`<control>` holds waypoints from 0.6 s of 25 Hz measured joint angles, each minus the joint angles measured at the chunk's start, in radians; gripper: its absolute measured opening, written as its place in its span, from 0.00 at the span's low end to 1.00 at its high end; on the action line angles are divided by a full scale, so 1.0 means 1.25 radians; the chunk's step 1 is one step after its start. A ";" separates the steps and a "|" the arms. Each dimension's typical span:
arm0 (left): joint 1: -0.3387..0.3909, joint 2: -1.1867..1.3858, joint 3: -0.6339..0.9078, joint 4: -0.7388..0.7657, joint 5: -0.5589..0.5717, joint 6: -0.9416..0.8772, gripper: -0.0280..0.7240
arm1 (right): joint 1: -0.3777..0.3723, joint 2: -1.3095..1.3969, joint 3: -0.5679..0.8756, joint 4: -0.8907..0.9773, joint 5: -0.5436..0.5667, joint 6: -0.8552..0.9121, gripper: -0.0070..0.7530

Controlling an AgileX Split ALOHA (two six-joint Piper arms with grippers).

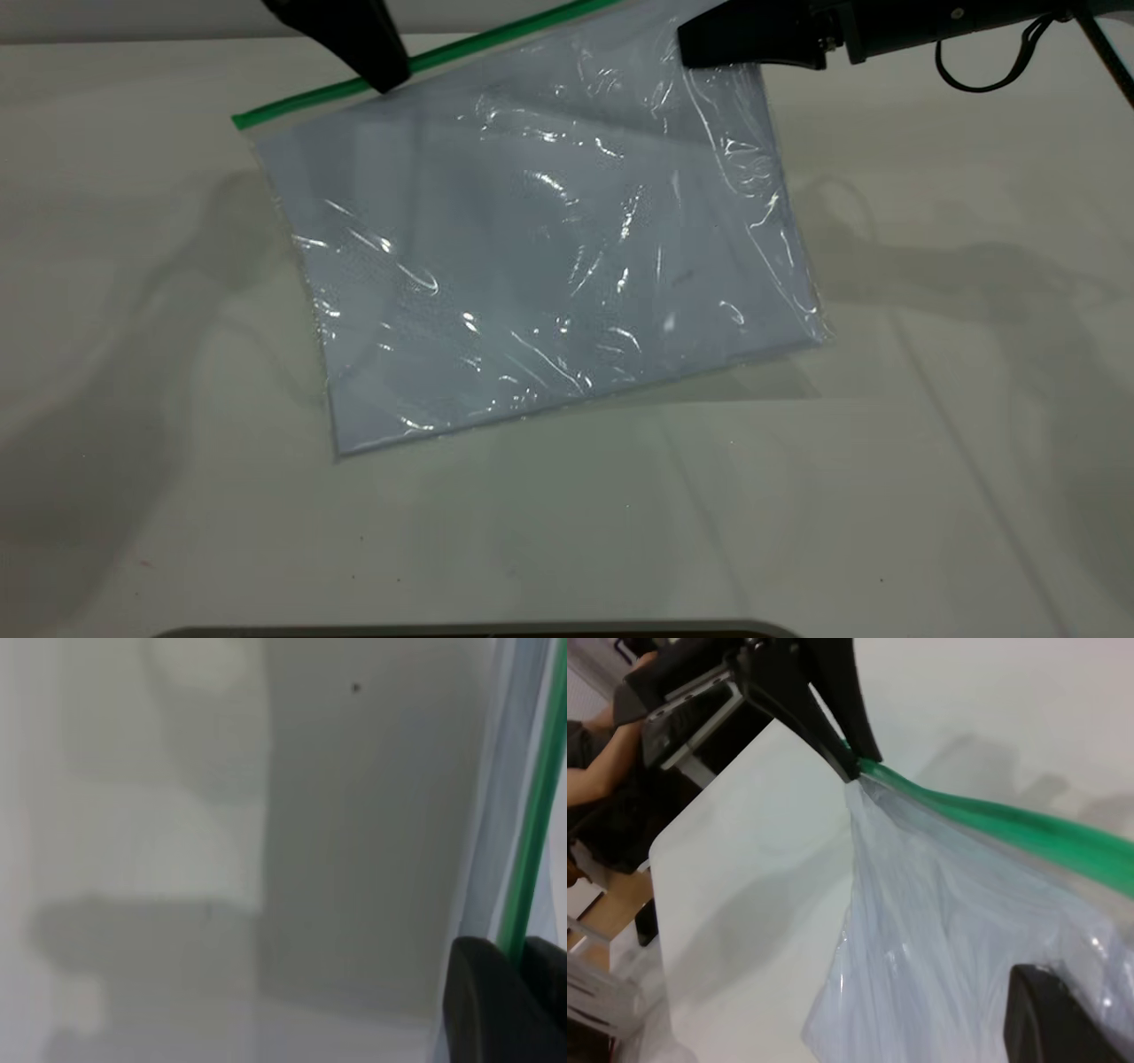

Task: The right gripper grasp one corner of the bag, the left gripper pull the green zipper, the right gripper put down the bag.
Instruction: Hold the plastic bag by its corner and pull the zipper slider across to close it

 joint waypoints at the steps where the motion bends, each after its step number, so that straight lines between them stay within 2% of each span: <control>1: 0.009 0.000 0.000 0.000 0.000 0.000 0.13 | -0.003 0.000 0.000 0.002 0.000 0.001 0.05; 8: 0.052 0.000 0.000 0.020 0.001 -0.004 0.14 | -0.014 0.000 0.000 0.010 -0.002 0.004 0.05; 15: 0.059 0.000 0.000 0.051 0.001 -0.005 0.14 | -0.014 0.000 0.000 0.011 -0.010 0.004 0.05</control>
